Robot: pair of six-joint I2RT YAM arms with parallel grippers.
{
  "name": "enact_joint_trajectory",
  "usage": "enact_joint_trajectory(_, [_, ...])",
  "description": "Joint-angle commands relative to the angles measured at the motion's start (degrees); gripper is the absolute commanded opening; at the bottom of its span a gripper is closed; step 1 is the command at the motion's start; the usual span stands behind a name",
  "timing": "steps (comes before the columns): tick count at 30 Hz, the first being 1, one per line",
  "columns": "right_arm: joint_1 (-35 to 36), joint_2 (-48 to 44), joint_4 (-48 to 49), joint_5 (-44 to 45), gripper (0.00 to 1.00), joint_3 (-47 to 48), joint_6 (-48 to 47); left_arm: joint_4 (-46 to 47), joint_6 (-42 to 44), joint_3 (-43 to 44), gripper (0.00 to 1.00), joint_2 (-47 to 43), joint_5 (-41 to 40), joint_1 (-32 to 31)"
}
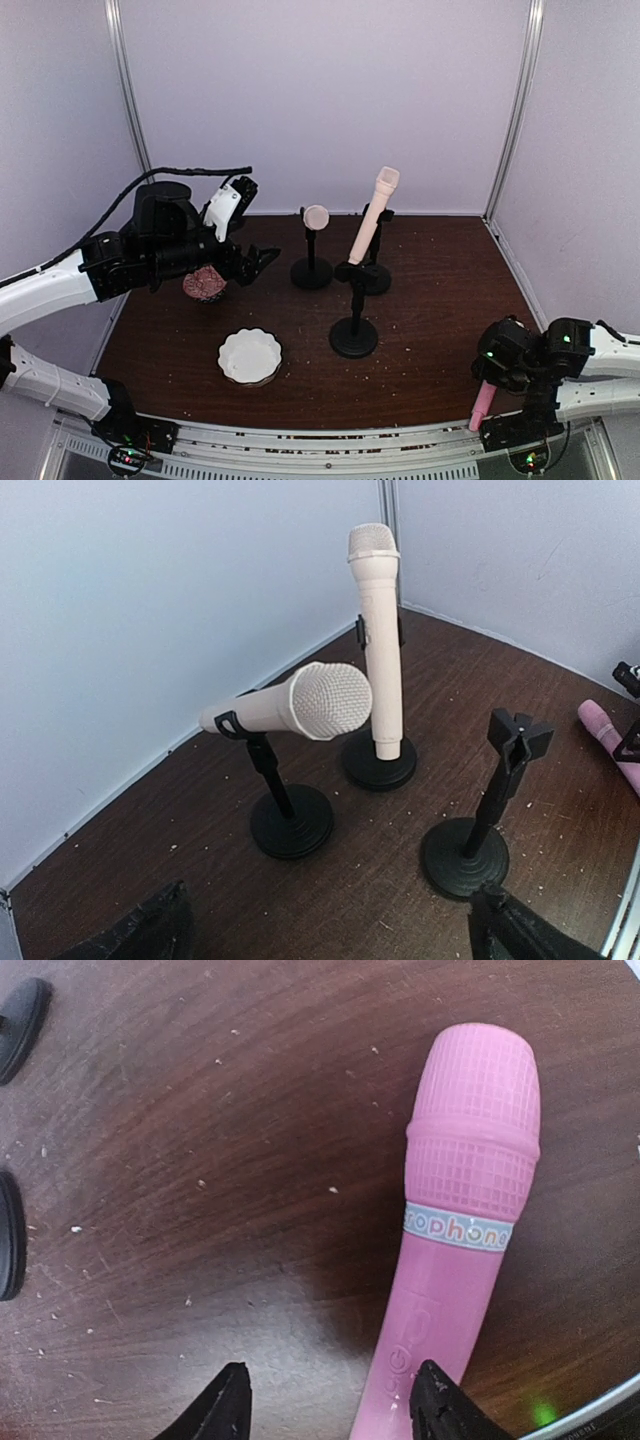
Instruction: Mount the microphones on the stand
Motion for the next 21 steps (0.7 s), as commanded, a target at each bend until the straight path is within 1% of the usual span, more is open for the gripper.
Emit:
enact_joint_trajectory(1, [-2.10,1.25,-4.30,-5.54,0.55,0.76,4.19,1.18,-0.53,2.01,0.98,-0.30,2.37,0.29])
enact_joint_trajectory(7, [-5.34,2.53,-6.35,-8.57,0.55,0.52,7.46,1.35,-1.48,2.03,0.98,-1.14,4.13,0.29])
enact_joint_trajectory(12, [-5.69,2.76,-7.97,-9.24,0.55,5.13,7.96,1.52,-1.94,1.94,0.97,-1.84,5.25,0.29])
enact_joint_trajectory(16, [-5.64,2.73,-12.48,-8.99,0.55,8.09,9.62,1.71,-2.36,1.89,0.98,-2.14,6.11,0.29])
enact_joint_trajectory(18, [-5.69,2.75,-12.99,-11.25,0.55,7.09,11.26,1.78,-2.61,1.82,0.98,-2.34,6.39,0.29])
enact_joint_trajectory(21, [-5.66,2.96,-10.31,-13.92,0.55,3.55,12.80,1.99,-3.00,1.82,0.97,-2.76,6.95,0.29])
